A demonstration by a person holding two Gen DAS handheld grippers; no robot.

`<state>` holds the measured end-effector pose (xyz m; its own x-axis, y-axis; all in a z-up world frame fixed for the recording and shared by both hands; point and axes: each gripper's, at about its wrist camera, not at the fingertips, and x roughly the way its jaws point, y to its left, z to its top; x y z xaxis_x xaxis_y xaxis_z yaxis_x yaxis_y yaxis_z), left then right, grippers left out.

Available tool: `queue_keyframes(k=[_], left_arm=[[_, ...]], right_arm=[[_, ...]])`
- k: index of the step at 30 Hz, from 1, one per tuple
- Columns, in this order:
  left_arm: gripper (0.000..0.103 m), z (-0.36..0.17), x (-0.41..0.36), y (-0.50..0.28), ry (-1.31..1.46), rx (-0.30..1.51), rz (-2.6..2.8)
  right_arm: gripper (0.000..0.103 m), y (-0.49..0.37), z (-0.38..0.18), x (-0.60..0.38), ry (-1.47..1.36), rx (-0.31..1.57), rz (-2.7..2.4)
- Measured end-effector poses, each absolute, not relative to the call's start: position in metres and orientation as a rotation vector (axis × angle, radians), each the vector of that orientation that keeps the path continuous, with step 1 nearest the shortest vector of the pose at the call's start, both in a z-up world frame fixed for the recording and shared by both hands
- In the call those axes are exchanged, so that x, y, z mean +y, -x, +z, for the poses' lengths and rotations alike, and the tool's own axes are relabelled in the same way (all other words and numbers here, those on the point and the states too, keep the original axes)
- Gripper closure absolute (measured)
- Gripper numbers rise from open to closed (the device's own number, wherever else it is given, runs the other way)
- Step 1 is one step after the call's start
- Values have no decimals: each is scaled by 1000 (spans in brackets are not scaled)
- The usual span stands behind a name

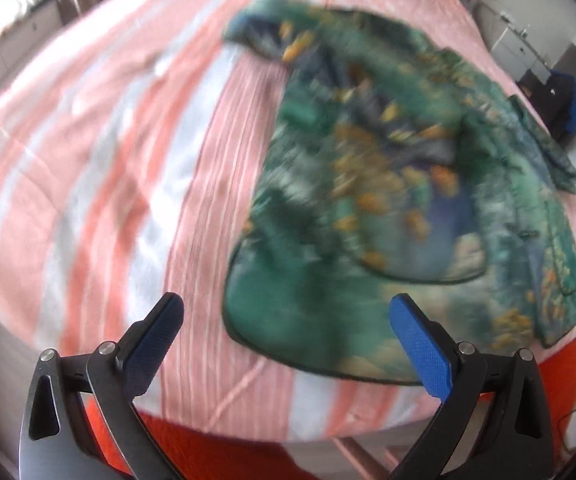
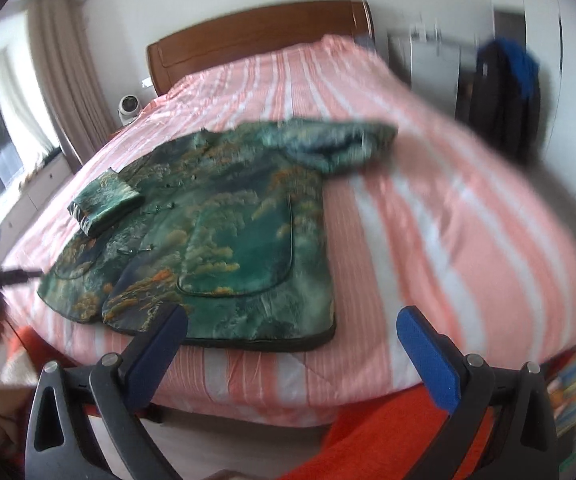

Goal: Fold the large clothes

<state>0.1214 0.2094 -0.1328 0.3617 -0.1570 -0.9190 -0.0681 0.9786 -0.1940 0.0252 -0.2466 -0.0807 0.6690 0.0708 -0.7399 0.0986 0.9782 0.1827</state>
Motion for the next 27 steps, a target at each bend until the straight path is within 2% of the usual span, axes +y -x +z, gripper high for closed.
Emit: queue_keyframes(k=[4,7,9,10,11,12,14,15,17,23,27], left_arm=[[1,-153,221,-124,261,1232,-111],[3,-149,223,-115,249,1223,-118],[28,-145,221,-106,249,1226,-135],[49,-146,222,-107,251,1228,-148],[67,-144,221,-103,244,1228,-149],[73,-142,221,-104,230,1222,-136],[90,-138,224,-101,244,1213,-129],[91,-133,225,-96,261,1209,-124],[94,-123,224,-89,259,1197,-124],[95,-85,218,-65,246,1178,-198],[95,-97,215,-55,215,1212,-177]], right_arm=[[0,-65,-139,-268,-407,984,26],[6,-83,-173,-268,-506,1051,54],[21,-88,-185,-264,-546,1079,60],[25,-88,-185,-261,-532,1084,48],[42,-88,-184,-258,-513,1083,45],[66,-88,-182,-256,-489,1078,45],[82,-87,-177,-258,-482,1068,48],[87,-86,-173,-260,-480,1060,43],[90,-84,-161,-260,-456,1038,42],[92,-68,-122,-262,-400,977,27],[92,-60,-127,-264,-417,993,-2]])
